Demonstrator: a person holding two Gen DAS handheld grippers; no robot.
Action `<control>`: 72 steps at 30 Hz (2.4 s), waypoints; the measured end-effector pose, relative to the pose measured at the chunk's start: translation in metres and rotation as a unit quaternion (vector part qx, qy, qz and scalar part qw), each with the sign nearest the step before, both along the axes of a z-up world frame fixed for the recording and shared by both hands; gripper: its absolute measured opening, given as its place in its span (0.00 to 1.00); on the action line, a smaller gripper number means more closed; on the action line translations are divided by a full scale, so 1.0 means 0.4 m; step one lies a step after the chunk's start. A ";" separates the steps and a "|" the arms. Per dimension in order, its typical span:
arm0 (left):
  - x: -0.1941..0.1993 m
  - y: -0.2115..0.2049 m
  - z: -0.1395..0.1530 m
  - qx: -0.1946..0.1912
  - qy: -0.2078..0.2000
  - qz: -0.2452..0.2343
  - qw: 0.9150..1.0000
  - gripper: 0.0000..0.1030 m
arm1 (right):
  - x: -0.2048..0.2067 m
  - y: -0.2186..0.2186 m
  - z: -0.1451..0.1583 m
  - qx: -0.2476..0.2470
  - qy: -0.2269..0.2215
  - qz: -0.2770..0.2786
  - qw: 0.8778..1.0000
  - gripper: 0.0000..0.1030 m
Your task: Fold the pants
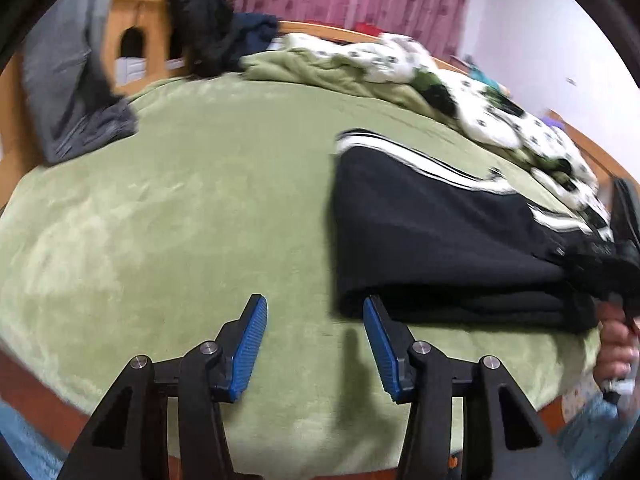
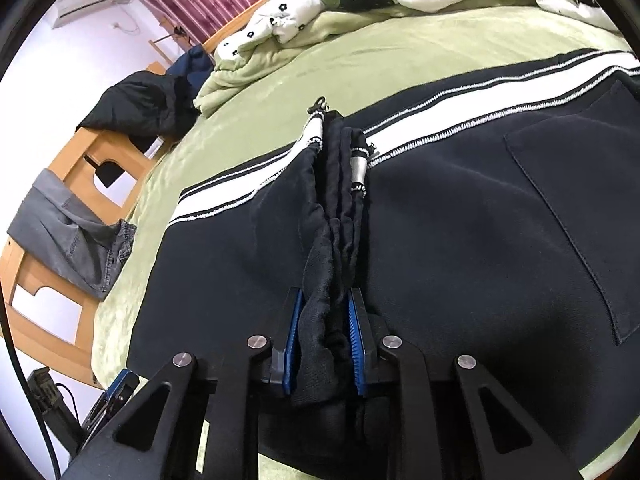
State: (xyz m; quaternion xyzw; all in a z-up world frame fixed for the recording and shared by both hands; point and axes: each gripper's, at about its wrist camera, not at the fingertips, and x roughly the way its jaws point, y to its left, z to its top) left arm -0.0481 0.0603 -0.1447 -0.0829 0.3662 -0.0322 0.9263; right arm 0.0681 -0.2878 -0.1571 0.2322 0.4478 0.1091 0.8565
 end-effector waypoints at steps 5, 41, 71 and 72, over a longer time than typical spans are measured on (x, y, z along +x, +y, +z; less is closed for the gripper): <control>0.053 -0.100 -0.031 0.055 0.020 -0.041 0.997 0.58 | 0.001 -0.006 0.002 0.011 0.002 -0.005 1.000 0.21; 0.098 -0.085 -0.011 0.015 0.018 -0.009 1.000 0.34 | -0.045 0.039 -0.019 -0.097 0.007 0.013 0.995 0.17; 0.457 -0.044 -0.008 -0.086 0.136 -0.064 0.985 0.58 | -0.095 -0.790 -0.011 -0.042 -0.015 -0.247 0.968 0.61; 0.468 -0.031 -0.030 -0.107 0.148 -0.059 0.981 0.57 | -0.078 -0.793 -0.021 -0.036 -0.022 -0.245 0.969 0.61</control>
